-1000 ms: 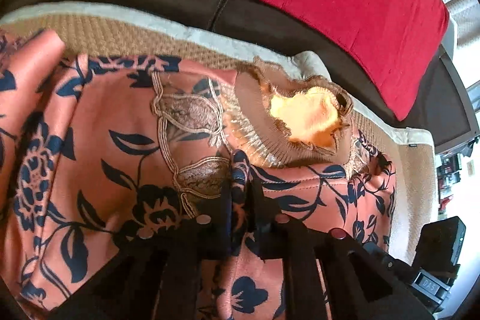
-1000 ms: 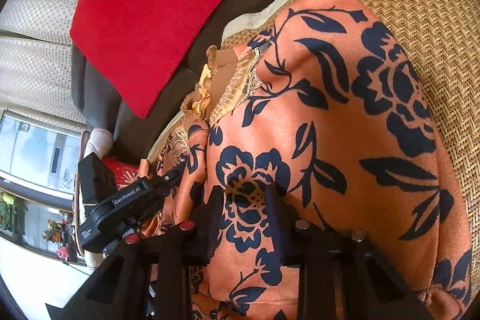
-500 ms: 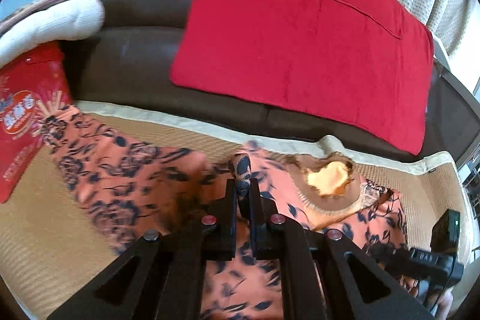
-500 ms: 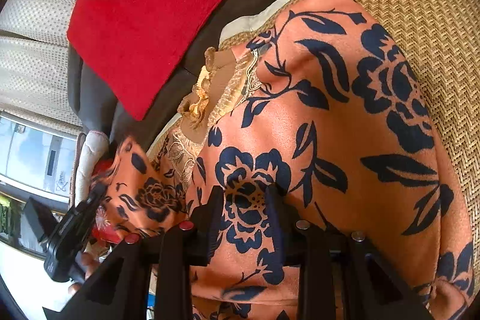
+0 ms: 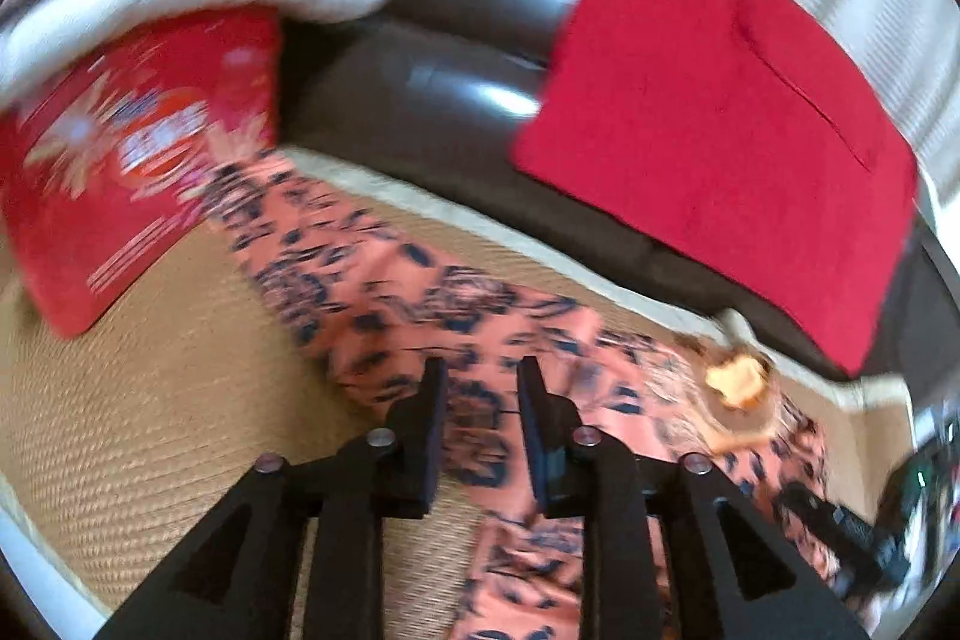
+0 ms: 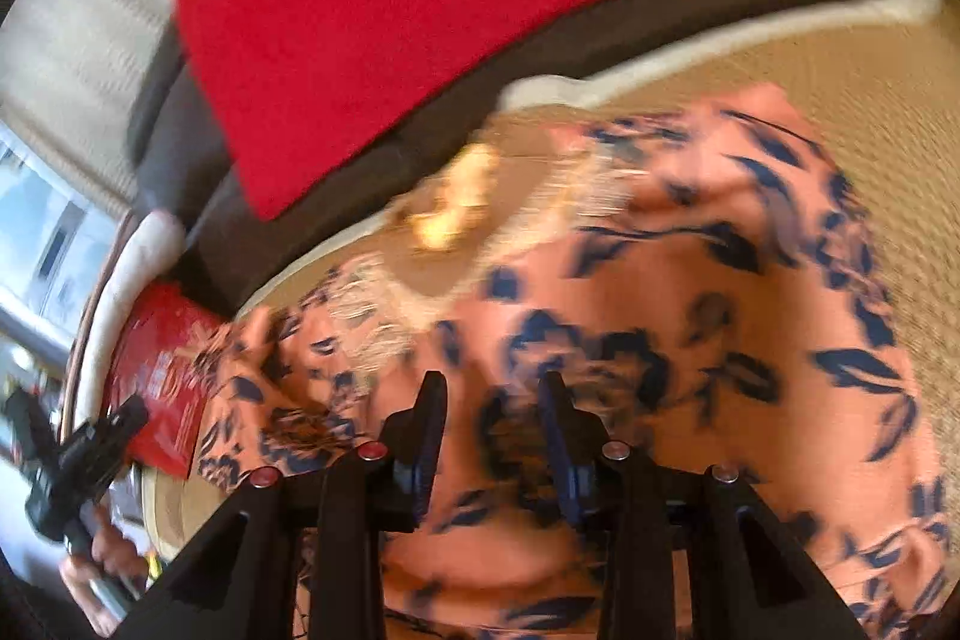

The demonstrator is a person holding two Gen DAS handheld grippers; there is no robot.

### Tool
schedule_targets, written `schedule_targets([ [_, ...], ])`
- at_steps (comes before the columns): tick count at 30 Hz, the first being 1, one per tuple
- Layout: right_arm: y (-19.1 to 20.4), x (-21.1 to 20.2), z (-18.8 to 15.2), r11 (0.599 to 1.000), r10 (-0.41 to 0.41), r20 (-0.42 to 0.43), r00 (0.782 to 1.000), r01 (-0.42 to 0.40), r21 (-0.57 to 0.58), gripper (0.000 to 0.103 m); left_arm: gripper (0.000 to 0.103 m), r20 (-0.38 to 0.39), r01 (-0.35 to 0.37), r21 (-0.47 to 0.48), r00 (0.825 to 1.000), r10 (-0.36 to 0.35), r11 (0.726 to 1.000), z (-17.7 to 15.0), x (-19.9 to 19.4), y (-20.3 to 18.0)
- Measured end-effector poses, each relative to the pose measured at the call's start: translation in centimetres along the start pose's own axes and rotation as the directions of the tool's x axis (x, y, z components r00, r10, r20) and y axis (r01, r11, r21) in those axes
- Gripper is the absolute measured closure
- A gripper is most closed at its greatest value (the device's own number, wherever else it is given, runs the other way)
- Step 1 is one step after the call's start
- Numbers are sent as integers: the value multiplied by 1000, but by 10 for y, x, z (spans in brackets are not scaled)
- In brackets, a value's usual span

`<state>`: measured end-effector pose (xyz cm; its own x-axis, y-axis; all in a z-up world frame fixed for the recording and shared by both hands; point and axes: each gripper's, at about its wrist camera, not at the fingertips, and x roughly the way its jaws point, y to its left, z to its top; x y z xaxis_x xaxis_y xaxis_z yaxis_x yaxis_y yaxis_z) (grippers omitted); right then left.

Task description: Fold small clothes

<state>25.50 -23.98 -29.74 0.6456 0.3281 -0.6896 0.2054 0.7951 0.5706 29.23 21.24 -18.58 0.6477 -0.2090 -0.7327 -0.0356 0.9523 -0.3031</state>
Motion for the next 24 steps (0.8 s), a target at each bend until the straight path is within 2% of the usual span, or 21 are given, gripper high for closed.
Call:
schedule_targets([
  [3,26,11,-7,994,89,-38,995,-92,-59,68,53,-48,-115,-66,993,112,991,-3,18,28],
  [6,56,25,-22,974,161,-105,981,-175,-142,62,51,-125,-77,-205,991,52,976,-7,35,59],
  [7,68,31,-30,962,183,-143,973,-207,-175,36,51,-146,-57,-257,989,20,965,-9,42,67],
  [8,74,35,-34,957,193,-162,968,-222,-186,19,50,-172,-33,-338,985,-27,941,-13,51,80],
  [10,88,50,-46,948,181,-211,961,-228,-222,18,50,-191,-16,-427,979,-73,904,-19,61,91],
  [12,97,63,-56,951,96,-218,971,-154,-268,20,51,-185,33,-490,973,-141,871,-22,73,96],
  [14,104,72,-63,941,31,-213,977,-101,-323,23,52,-177,59,-503,970,-169,862,-21,79,93],
  [17,114,76,-67,921,-2,-207,978,-79,-381,23,52,-167,121,-510,957,-236,852,-20,88,81],
  [18,115,77,-67,919,-2,-208,978,-81,-387,23,55,-167,134,-519,953,-254,844,-21,92,77],
  [20,116,80,-67,916,3,-210,978,-87,-393,24,78,-154,131,-525,957,-245,841,-20,94,74],
  [21,116,81,-66,915,5,-211,977,-90,-394,24,93,-148,132,-524,959,-243,841,-17,97,72],
  [24,111,76,-66,908,5,-216,976,-95,-408,24,96,-102,138,-510,970,-219,849,-14,95,62],
])
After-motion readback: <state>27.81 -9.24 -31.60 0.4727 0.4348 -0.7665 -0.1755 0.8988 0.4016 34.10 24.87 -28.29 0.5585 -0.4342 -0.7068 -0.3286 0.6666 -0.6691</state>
